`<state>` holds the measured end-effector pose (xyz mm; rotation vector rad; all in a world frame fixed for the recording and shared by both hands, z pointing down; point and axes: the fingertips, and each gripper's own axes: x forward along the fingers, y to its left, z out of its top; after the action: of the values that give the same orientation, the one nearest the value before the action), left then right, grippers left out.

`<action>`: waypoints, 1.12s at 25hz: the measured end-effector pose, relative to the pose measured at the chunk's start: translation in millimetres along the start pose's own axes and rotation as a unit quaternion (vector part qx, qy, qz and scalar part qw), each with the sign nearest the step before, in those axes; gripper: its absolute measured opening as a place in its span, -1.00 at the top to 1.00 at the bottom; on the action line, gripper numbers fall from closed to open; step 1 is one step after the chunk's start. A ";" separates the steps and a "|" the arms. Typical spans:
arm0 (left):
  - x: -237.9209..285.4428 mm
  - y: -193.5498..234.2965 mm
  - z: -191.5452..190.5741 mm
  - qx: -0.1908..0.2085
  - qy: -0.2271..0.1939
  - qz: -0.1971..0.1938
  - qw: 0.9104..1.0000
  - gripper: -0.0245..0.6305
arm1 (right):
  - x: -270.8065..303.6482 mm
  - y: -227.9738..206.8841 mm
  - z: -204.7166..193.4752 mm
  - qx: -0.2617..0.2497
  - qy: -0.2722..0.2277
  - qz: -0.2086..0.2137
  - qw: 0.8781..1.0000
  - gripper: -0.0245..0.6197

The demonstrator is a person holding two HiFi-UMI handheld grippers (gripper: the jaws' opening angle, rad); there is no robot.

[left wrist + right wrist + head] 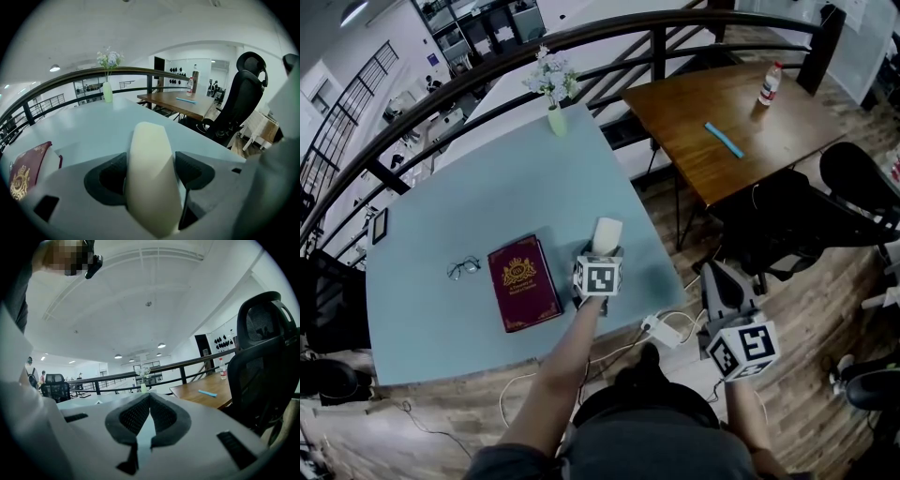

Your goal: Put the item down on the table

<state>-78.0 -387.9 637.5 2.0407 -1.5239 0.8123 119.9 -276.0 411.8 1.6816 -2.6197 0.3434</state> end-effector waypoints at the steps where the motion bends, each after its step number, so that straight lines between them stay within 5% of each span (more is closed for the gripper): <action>1: -0.6 -0.7 -0.1 0.000 0.000 -0.001 1.000 -0.04 | -0.1 0.2 0.1 -0.001 0.000 0.000 1.000 0.91; 16: -69.8 2.0 56.6 -0.009 -0.124 -0.003 0.992 -0.04 | 2.7 10.2 8.5 -0.008 -0.011 0.018 1.000 0.91; 28: -161.7 9.5 90.7 -0.004 -0.234 0.008 0.972 0.34 | 3.6 23.7 17.7 -0.015 -0.027 0.037 0.999 0.91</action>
<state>-104.6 -340.5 460.0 2.3257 -1.7798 0.3355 99.0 -273.0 390.7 1.6112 -2.7162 0.2634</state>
